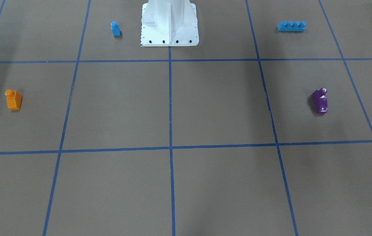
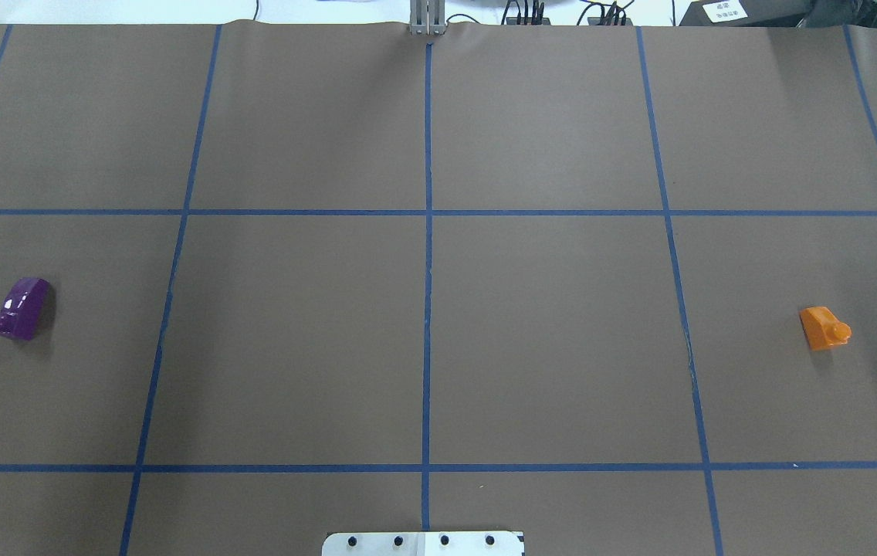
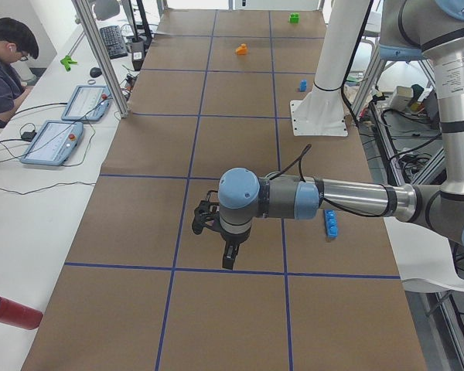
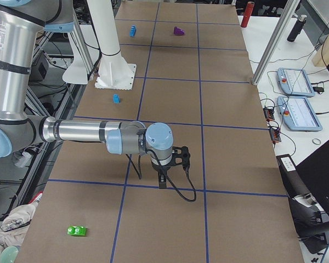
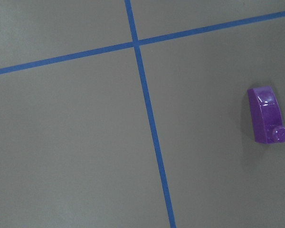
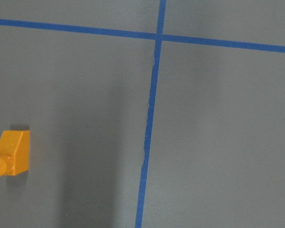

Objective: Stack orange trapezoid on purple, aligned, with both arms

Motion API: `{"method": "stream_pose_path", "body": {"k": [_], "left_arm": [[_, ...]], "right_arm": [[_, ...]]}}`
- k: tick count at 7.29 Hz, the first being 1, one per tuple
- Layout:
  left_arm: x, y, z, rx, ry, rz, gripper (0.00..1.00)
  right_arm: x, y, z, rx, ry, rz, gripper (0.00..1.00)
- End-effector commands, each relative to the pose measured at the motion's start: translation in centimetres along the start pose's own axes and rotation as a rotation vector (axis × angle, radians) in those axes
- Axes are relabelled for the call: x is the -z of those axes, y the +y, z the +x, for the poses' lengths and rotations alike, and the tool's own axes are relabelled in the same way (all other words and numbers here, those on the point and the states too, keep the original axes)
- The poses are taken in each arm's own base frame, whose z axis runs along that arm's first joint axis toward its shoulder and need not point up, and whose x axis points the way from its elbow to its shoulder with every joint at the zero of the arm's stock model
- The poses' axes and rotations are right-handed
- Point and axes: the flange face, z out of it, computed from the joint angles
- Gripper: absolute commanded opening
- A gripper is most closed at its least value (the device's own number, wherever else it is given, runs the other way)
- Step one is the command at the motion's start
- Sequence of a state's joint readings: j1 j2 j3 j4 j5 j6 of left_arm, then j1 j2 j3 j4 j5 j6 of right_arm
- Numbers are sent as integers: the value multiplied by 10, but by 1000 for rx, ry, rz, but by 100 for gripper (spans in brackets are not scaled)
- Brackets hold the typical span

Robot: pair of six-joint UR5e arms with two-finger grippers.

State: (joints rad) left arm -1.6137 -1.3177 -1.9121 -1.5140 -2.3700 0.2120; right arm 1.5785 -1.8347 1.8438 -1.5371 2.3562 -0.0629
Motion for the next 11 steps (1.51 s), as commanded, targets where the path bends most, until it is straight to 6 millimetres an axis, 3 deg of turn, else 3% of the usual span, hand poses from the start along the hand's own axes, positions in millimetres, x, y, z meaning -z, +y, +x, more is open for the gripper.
{"method": "stream_pose_path", "body": {"k": [1, 3, 4, 5, 6, 7, 8, 9, 11], "left_arm": [[2, -3, 2, -23, -7, 16, 100], [6, -10, 7, -67, -10, 54, 100], [7, -25, 15, -110, -10, 82, 100], [-9, -74, 30, -133, 3, 61, 100], [-19, -80, 30, -51, 10, 64, 100], [-34, -84, 31, -92, 15, 85, 100], [-70, -89, 65, -151, 72, 57, 100], [-104, -90, 98, -62, 114, -16, 100], [-142, -92, 145, 67, 75, 20, 100]], "right_arm": [[0, 0, 0, 0, 0, -1, 100], [-1, -7, -7, 20, 1, -2, 100], [-1, -12, -14, 42, 1, 15, 100], [-5, -15, -22, 50, -2, 7, 100], [-8, -28, -37, 33, -2, 4, 100], [-16, -35, -54, 33, -9, 4, 100], [-25, -39, -73, 18, -19, 16, 100], [-34, -42, -88, 9, -26, 22, 100], [-39, -42, -94, 12, -32, 11, 100]]}}
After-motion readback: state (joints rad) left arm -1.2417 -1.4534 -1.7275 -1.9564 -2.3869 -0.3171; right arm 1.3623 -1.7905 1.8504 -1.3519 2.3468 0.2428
